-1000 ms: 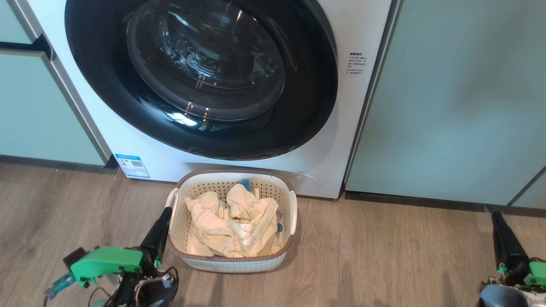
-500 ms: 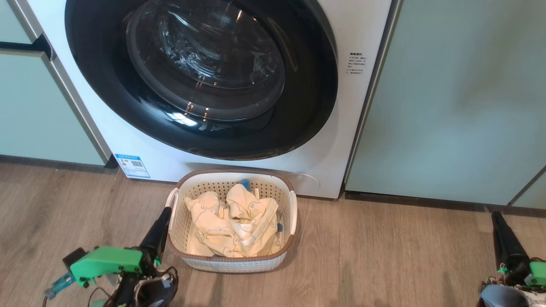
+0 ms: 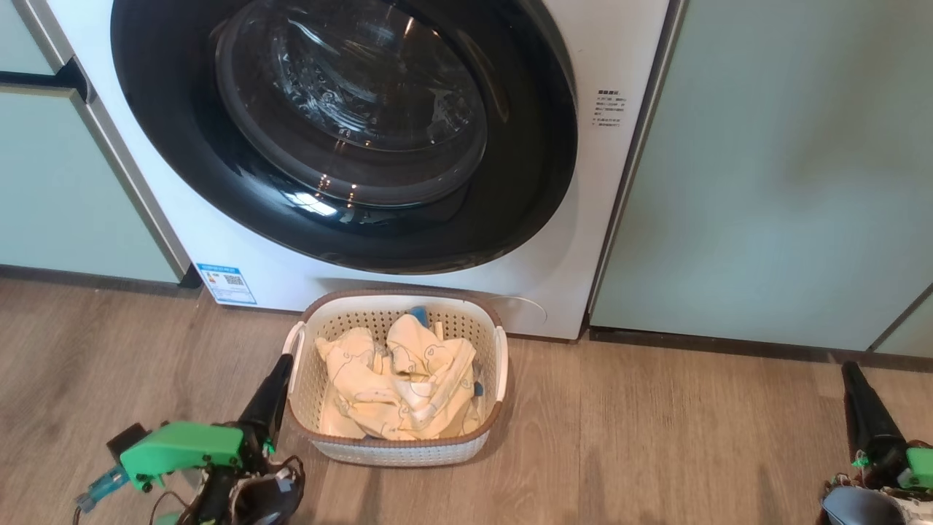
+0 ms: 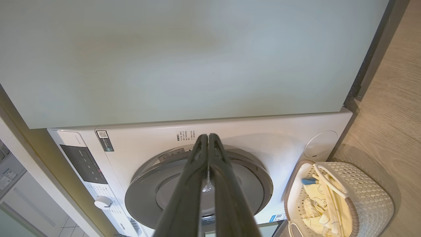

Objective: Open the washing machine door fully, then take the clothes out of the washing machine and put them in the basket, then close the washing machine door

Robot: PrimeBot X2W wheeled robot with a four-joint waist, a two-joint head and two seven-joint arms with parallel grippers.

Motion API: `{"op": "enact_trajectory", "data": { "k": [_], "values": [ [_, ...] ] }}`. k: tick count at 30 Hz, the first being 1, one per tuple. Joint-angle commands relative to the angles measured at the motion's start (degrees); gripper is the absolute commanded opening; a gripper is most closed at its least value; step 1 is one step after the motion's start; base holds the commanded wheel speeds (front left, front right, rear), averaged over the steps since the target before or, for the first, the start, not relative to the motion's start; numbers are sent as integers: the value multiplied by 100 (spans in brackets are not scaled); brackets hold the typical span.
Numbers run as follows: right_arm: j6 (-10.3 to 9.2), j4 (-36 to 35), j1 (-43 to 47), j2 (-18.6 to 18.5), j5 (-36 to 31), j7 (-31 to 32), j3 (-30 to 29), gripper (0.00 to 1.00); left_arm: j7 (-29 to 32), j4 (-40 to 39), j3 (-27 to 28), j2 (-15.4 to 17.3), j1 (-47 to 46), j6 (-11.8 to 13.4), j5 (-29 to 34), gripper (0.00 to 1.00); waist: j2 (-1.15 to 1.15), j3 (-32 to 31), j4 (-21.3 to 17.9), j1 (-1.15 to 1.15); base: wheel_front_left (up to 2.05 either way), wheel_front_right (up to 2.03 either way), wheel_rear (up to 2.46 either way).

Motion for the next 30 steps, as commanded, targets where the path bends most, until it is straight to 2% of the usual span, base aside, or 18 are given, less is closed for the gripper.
{"op": "enact_trajectory", "data": {
  "k": [1,30],
  "values": [
    [-16,-186,-314,-54,-20,47,75,0,37,-158,174,52,-325,-41,-29,0,0,0,0,0,0,0,0],
    [-16,-183,-317,-26,-52,78,36,0,36,-158,174,52,-324,-41,-29,0,0,0,0,0,0,0,0]
  ]
}}
